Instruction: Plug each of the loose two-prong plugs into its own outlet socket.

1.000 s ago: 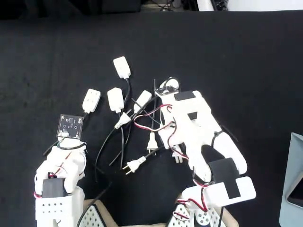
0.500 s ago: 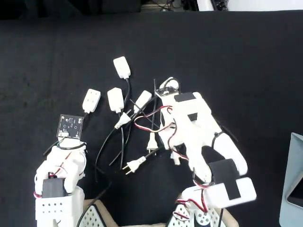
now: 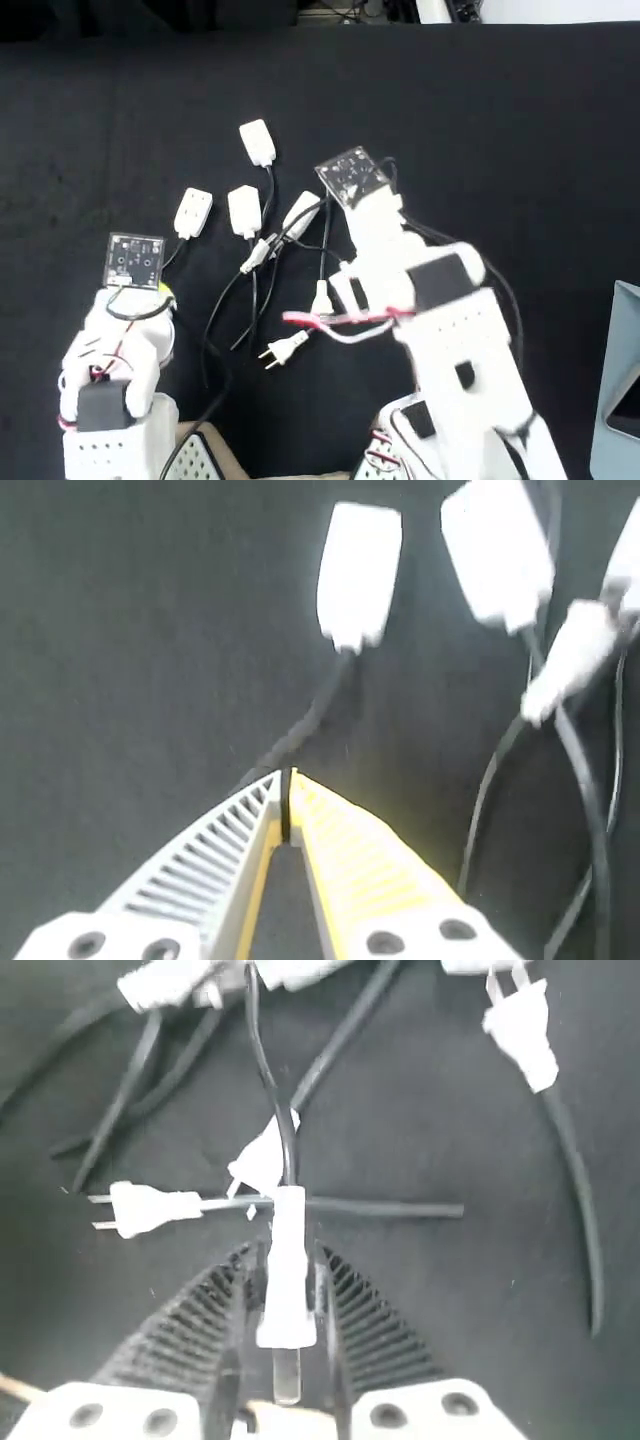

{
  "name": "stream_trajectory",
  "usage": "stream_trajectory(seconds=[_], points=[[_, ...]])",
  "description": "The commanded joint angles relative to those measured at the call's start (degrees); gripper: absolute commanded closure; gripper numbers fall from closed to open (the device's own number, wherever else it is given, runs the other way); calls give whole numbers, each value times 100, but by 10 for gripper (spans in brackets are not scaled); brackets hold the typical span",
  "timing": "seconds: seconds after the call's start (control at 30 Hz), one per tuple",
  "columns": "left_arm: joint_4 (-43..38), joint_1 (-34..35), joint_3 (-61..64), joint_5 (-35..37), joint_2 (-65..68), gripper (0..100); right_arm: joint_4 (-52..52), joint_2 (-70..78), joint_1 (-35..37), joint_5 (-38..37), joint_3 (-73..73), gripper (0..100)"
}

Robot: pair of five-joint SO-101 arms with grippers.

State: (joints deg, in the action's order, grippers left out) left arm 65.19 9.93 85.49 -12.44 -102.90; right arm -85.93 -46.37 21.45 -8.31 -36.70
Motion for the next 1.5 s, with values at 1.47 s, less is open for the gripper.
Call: stream_trajectory(seconds=[1.47], points=[[-3191, -3231, -673, 1125, -26, 966, 782, -2185, 2004, 492, 716, 987]])
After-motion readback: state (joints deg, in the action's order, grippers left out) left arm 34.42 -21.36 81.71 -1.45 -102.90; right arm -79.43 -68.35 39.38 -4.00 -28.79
